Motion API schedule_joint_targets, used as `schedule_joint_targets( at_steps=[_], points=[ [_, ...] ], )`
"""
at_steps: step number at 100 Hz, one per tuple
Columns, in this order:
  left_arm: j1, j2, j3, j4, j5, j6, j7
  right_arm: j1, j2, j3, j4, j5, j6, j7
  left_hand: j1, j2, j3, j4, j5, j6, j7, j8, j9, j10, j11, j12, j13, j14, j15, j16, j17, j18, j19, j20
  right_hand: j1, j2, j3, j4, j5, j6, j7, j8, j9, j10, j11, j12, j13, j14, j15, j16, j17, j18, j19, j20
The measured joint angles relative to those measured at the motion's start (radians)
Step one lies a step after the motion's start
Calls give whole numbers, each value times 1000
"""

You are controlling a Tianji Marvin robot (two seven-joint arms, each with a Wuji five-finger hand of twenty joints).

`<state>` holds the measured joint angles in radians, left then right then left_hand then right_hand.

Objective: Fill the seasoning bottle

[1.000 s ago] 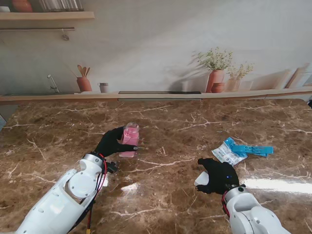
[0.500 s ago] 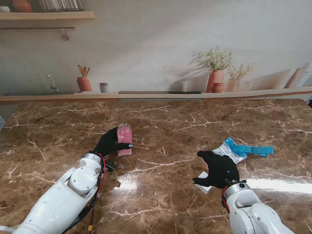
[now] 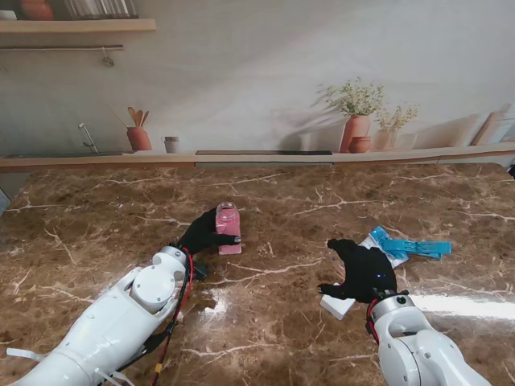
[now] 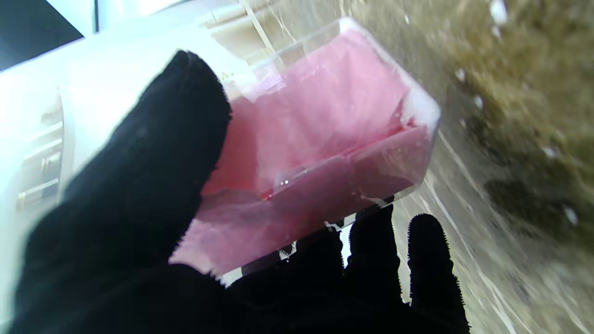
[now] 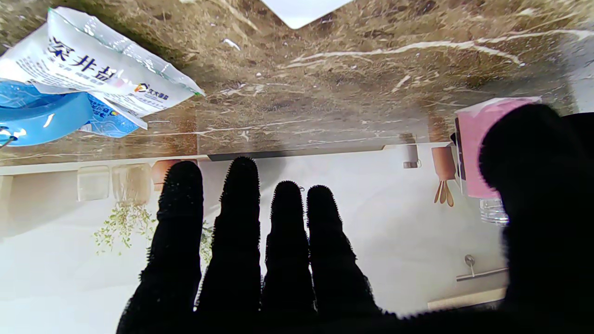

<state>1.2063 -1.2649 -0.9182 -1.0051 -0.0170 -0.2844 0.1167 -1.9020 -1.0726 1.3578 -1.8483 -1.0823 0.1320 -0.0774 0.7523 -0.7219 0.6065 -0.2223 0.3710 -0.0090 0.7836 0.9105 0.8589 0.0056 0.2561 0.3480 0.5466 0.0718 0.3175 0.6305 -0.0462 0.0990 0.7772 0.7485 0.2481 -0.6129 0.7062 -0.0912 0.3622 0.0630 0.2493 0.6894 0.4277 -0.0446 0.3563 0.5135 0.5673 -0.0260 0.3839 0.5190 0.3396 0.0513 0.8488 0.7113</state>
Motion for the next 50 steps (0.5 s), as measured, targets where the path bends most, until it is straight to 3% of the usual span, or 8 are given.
schedule_joint_targets(
  at_steps=[21,32,50],
  points=[
    [-32,-5,59,10,-25,-1,-53,4,-2,-3,4,10,10,-13,0,10,52,0,-61,-48,14,40,-51,-20,12,-31,-37,-11,-4,-10,-2,-16,-51,0,0,0,0,0,0,0,0,0,0,0,0,0,0,0,0,0,0,1,0,0],
    [-55,-15,92,35,-28,-9,-55,4,-3,-3,6,14,14,-17,0,19,117,0,-111,-65,25,51,-107,-34,14,-52,-68,-28,-23,-13,-2,-37,-86,0,0,0,0,0,0,0,0,0,0,1,0,0,0,0,0,0,-1,5,-6,0],
    [-87,-40,133,80,-41,-15,-54,4,-4,-3,3,18,18,-9,0,54,129,6,-182,-83,40,53,-163,-47,17,-64,-100,-38,-30,-23,-3,-48,-128,19,0,0,0,0,0,0,0,0,0,1,0,0,0,0,0,0,-1,8,-7,0]
  ],
)
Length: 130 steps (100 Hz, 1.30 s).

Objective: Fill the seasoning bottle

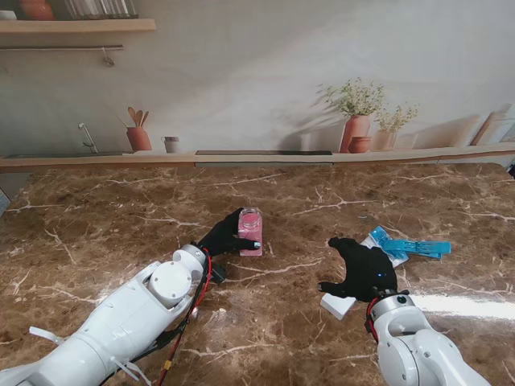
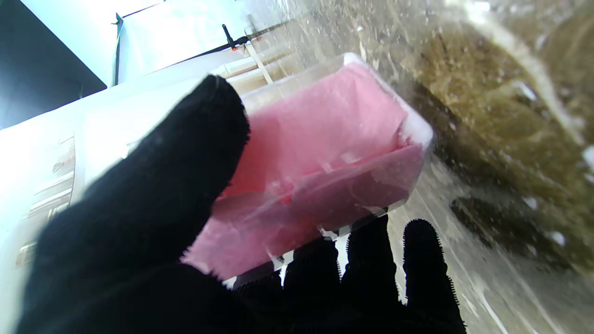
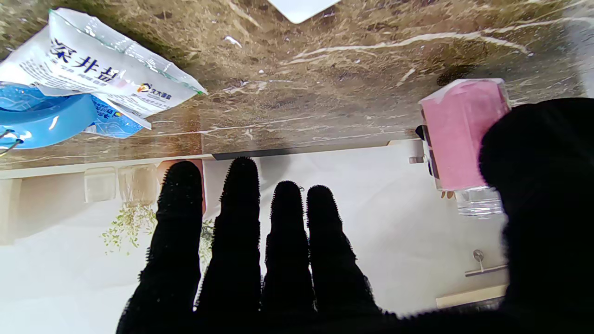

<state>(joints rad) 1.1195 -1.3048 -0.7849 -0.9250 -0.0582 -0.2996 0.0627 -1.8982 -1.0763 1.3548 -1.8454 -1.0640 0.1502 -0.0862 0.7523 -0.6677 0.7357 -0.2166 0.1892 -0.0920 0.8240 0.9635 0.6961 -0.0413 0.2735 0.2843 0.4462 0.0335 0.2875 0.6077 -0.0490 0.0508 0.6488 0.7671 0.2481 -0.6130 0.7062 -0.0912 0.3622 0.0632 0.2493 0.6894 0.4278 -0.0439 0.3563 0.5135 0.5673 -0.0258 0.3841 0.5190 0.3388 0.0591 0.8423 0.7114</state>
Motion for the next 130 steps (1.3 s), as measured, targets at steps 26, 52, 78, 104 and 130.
schedule_joint_targets(
  at_steps=[26,52,78,104,130],
  points=[
    [-38,-47,51,69,-43,-3,2,3,0,-7,-6,7,10,6,0,46,0,15,-71,-3,23,-3,-65,-4,8,-3,-52,-9,-7,-12,-11,-42,-101,69,0,0,0,0,0,0,0,0,0,0,0,0,0,0,0,0,-1,2,0,0],
    [-72,-79,90,124,-63,-12,-17,2,0,-6,-20,5,16,17,2,95,2,41,-78,-3,-91,-54,-160,-25,5,-16,-152,-20,-44,-28,-24,-110,-188,107,1,0,0,0,0,0,0,0,0,0,0,0,-11,0,3,0,-9,2,-2,0],
    [-81,-66,97,96,-47,10,-79,-2,-1,-2,-27,5,21,17,-18,127,26,75,-67,10,-623,11,-365,-38,-12,-40,-245,-22,-97,-56,-26,-85,-348,179,1,0,0,0,0,0,0,0,0,0,0,0,-11,0,3,0,-12,3,-12,0],
    [-69,-28,64,49,11,18,-102,-7,-2,9,-31,2,21,18,-82,65,-35,80,-64,58,-826,-666,-476,-36,-99,-105,-316,-22,-151,-98,-23,-66,-435,5,1,0,0,0,0,0,0,0,0,0,0,0,-24,0,-7,-1,-41,3,-40,0],
    [33,54,-81,-149,172,54,-72,6,-2,48,-44,-37,23,76,-136,56,-158,90,-47,58,-789,-665,-486,-1,-129,-127,-341,-22,-179,-179,-3,-68,-523,-222,1,1,0,0,0,0,0,0,0,0,-2,0,-24,1,-37,-25,-49,11,-87,0]
  ],
)
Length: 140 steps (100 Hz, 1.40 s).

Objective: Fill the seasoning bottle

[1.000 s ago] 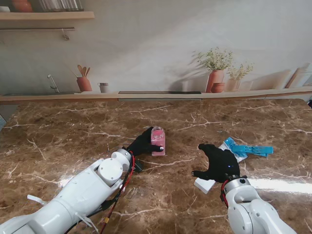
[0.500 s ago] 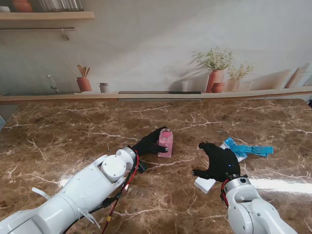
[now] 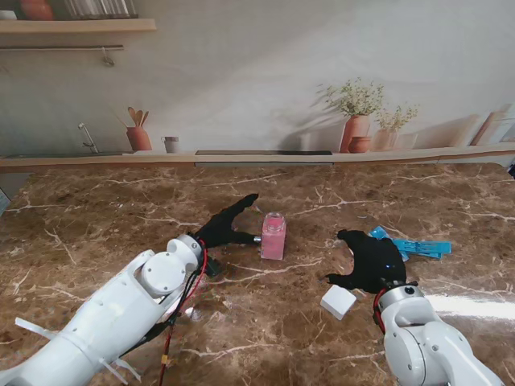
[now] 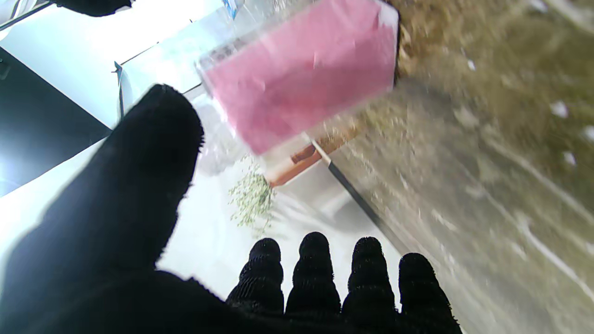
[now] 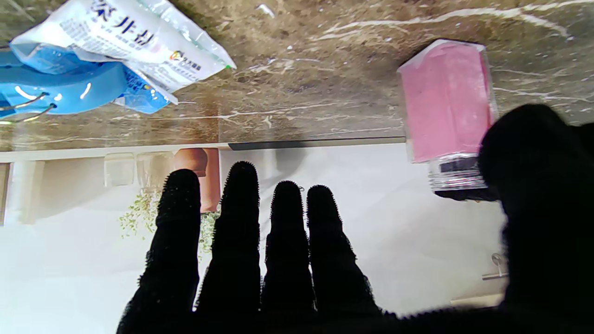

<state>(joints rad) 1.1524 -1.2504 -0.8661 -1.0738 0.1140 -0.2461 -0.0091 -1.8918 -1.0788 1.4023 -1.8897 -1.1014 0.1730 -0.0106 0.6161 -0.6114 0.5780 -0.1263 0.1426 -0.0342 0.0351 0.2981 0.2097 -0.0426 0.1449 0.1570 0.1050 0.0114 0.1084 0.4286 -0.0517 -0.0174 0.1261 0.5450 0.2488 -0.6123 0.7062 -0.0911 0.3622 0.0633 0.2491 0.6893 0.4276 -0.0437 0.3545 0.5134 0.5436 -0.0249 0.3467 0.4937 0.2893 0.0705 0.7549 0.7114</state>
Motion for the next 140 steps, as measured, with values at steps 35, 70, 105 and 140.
schedule_joint_targets(
  at_steps=[35,70,105,140],
  points=[
    [186,74,-162,-235,130,-9,36,116,7,20,63,-18,131,96,0,42,-118,8,178,36,150,-102,0,7,39,27,10,0,-10,-43,8,-1,10,-19,2,27,0,0,4,-9,-1,-14,15,0,-13,-22,1,15,-40,-17,-11,3,-38,-23],
    [236,81,-192,-261,152,-59,74,222,17,62,185,-94,212,224,4,53,-131,8,192,39,153,-107,5,7,42,27,10,0,-10,-52,6,0,20,-1,2,29,-15,0,30,-6,-23,-68,60,11,-75,-94,3,52,-175,-156,5,13,-38,-60],
    [230,80,-203,-229,141,-72,86,353,40,65,357,-72,192,325,23,75,-140,8,192,39,159,-115,5,7,42,28,10,0,-10,-53,6,0,20,-1,-27,2,2,0,-44,14,-92,-117,-13,48,-158,-198,-114,141,-226,-246,-50,39,-65,-97],
    [228,80,-204,-214,143,-81,94,483,78,0,531,-43,102,408,23,75,-140,8,215,39,164,-115,17,7,42,28,14,0,-10,-53,6,0,20,-1,-28,1,2,0,-51,14,-99,-128,28,26,-140,-206,-142,70,-205,-246,-105,26,-102,-99]
  ],
)
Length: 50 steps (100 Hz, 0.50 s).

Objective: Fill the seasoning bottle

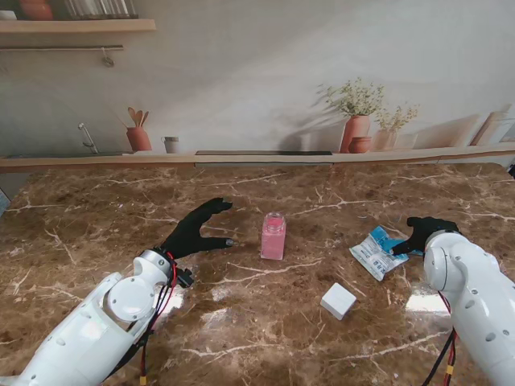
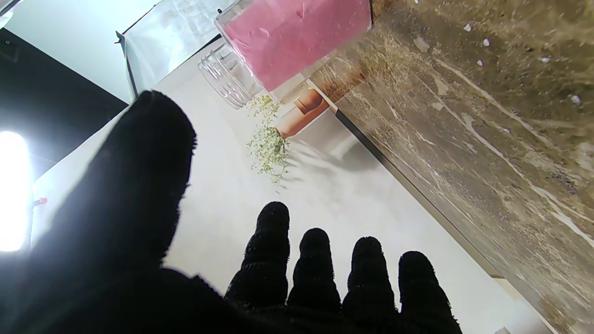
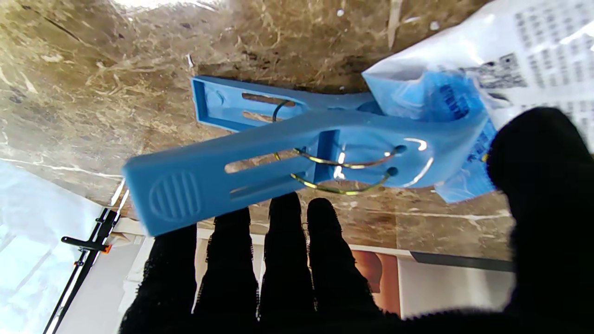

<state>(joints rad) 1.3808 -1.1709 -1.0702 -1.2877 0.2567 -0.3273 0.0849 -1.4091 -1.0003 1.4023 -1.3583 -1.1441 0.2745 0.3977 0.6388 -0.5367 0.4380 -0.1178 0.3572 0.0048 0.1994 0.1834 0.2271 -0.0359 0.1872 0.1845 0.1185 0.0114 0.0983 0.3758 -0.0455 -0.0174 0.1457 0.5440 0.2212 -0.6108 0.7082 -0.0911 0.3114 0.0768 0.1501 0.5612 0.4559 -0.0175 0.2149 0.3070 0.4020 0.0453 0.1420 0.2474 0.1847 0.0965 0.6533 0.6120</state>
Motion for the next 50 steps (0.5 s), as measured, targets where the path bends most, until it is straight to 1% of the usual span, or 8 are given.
schedule_joint_targets(
  at_steps=[9,19,28,35,41,44,47,50],
  points=[
    [-1,-1,0,2,1,0,7,32,3,-31,39,-2,2,11,0,0,0,0,0,0,9,0,5,0,17,0,0,0,0,0,0,0,0,0,0,0,-6,0,11,0,13,0,66,-15,76,68,62,-1,48,41,23,-1,24,12],
    [-1,-2,-2,2,3,1,12,63,7,-69,81,-3,6,10,0,16,0,0,1,0,10,0,5,0,18,0,0,0,0,0,0,0,0,0,4,0,-7,0,22,0,28,0,107,-40,187,194,83,-21,98,106,33,-6,25,24],
    [0,-2,-4,2,5,4,12,81,8,-91,108,-5,3,11,0,16,0,0,4,0,10,0,15,0,18,0,0,0,0,0,0,0,0,-2,24,0,-39,0,124,-45,117,4,152,-62,289,326,83,-34,159,171,34,-12,25,24],
    [0,-3,-5,2,4,7,13,92,11,-108,124,-4,0,5,0,19,1,0,13,0,11,0,15,0,18,0,0,0,0,0,0,0,0,-3,80,0,-93,-3,232,-132,251,88,156,-80,371,454,83,-59,270,257,34,-20,34,24],
    [0,-4,-5,3,3,8,19,101,12,-124,143,6,0,-45,1,19,1,0,13,0,11,0,15,0,18,1,0,0,0,0,0,0,0,-4,146,-30,-139,-7,327,-196,383,202,163,-92,406,520,82,-72,351,303,46,-27,56,35],
    [0,-4,-4,4,3,8,21,105,12,-132,156,14,0,-88,1,19,1,0,13,0,11,0,15,0,18,1,0,0,0,0,0,0,0,-4,188,-48,-156,-30,342,-212,416,246,170,-101,411,535,82,-73,375,310,54,-34,76,37],
    [0,-5,-4,5,3,9,21,108,11,-139,170,22,-1,-134,1,19,1,0,13,0,11,0,15,0,18,1,0,0,0,0,0,0,0,-4,236,-74,-172,-83,360,-221,443,282,191,-109,412,543,82,-81,395,310,66,-36,94,48],
    [0,-5,-4,5,3,9,21,110,10,-143,184,33,-3,-181,1,19,1,0,13,0,11,0,15,0,18,1,0,0,0,0,0,0,0,-4,243,-130,-103,-140,373,-224,462,290,202,-113,412,543,82,-84,403,310,73,-36,114,50]
  ],
)
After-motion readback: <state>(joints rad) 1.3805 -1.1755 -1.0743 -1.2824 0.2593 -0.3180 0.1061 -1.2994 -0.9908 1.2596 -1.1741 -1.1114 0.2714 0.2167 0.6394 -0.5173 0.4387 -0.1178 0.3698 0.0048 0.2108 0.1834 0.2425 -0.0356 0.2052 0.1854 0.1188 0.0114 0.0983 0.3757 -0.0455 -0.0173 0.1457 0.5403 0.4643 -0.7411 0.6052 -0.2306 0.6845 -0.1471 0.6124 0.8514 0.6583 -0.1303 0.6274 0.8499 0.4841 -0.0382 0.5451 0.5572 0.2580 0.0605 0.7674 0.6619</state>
